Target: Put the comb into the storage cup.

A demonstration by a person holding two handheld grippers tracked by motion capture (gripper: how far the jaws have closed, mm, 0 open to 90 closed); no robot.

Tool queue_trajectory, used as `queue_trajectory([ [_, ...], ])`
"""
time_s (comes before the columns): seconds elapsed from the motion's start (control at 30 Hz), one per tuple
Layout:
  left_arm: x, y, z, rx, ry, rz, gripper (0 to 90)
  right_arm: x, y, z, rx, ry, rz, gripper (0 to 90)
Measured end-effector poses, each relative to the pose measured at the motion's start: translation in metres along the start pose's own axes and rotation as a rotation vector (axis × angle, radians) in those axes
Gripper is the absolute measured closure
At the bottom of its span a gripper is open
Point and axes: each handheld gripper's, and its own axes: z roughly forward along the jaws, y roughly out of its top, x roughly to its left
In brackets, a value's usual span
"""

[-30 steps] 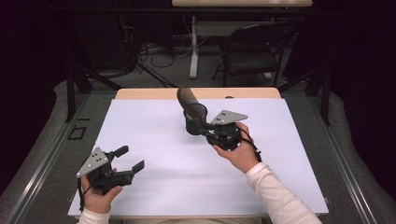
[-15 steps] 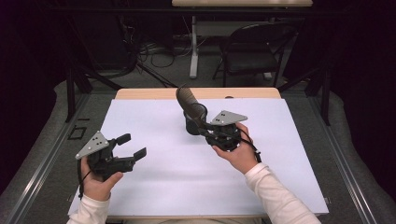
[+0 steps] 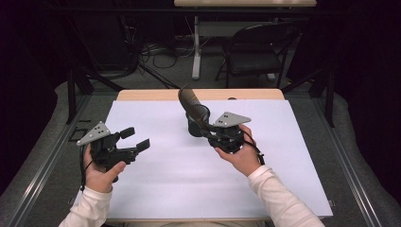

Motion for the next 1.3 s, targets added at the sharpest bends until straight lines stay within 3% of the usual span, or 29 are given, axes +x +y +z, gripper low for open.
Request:
queue_trajectory([
  [0.37,0.001,0.015,0.012,0.037,-0.011,-0.039,16.0,0.000,0.000,-0.001,-0.008,-0.002,0.001,72.6],
  [0.83,0.001,0.036,0.027,0.038,-0.028,-0.074,17.0,0.001,0.000,0.001,-0.004,-0.007,-0.004,72.6],
  [0.97,0.000,0.041,0.034,0.046,-0.038,-0.073,19.4,0.001,0.000,0.001,-0.004,-0.007,-0.006,72.7],
  [1.3,-0.001,0.056,0.053,0.041,-0.080,-0.124,22.5,0.001,0.000,0.002,-0.010,-0.003,-0.002,72.7],
])
